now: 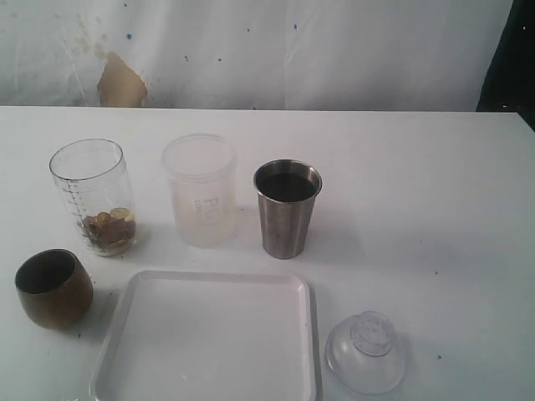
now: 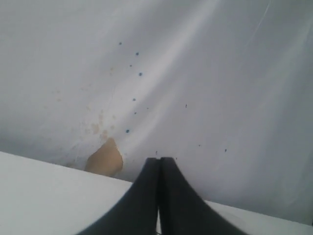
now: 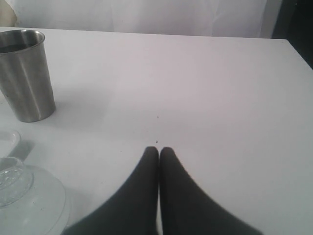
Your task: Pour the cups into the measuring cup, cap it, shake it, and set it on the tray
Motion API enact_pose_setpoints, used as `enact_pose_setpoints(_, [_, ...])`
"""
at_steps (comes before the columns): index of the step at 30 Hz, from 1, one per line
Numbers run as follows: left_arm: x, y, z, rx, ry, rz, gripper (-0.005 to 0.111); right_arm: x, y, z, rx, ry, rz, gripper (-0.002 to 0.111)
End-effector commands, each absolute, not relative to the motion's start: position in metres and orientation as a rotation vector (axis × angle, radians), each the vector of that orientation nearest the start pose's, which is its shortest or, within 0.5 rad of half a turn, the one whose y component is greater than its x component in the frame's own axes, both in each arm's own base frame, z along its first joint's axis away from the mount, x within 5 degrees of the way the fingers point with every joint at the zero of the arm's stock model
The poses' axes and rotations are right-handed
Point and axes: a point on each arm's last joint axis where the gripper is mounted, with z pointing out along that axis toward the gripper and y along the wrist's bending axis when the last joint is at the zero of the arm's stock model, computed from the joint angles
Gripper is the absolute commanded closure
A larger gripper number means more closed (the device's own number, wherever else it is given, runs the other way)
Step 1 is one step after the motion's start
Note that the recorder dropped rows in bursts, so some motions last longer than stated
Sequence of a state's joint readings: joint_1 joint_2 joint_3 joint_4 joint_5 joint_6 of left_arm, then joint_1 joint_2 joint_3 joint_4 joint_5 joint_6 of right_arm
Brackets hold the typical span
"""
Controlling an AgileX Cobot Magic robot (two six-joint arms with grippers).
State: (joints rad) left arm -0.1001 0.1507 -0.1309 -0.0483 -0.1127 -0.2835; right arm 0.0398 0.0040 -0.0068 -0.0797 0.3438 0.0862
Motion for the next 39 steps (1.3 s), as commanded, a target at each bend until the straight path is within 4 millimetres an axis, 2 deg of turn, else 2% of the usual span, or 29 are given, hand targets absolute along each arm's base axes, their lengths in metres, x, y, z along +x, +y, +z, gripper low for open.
enact_pose_setpoints(1, [0.052,-0.002,0.247,-0.199,1.267,-0.379,0.107,0.054,0.000,0.182,-0.013,1.827,0.010,0.108])
enact_pose_setpoints(4, [0.053,0.000,0.231,-0.244,1.289,-0.333,0.107,0.054,0.000,0.182,-0.013,1.827,0.010,0.108])
enact_pose_setpoints(6, [0.053,0.001,0.230,-0.248,1.282,-0.332,0.107,0.054,0.000,0.182,-0.013,1.827,0.010,0.108])
enact_pose_setpoints(10, [0.056,-0.002,0.215,-0.216,1.450,-0.287,0.107,0.054,0.000,0.182,-0.013,1.827,0.010,0.108])
enact_pose_setpoints(17, [0.056,-0.004,0.213,-0.168,1.481,-0.289,0.107,0.054,0.000,0.182,-0.013,1.827,0.010,0.108])
enact_pose_setpoints(22, [0.056,-0.005,0.201,-0.169,1.619,-0.280,0.107,0.054,0.000,0.182,-0.013,1.827,0.010,0.108])
enact_pose_setpoints(29, [0.055,-0.005,0.193,-0.166,1.704,-0.271,0.107,0.054,0.000,0.182,-0.018,1.827,0.014,0.108])
enact_pose_setpoints(35, [0.055,-0.005,0.192,-0.030,1.718,-0.149,0.107,0.054,0.001,0.182,-0.038,1.826,0.030,0.108])
enact_pose_setpoints(39, [0.055,-0.005,0.192,-0.012,1.717,-0.134,0.107,0.054,0.001,0.182,-0.038,1.826,0.030,0.108])
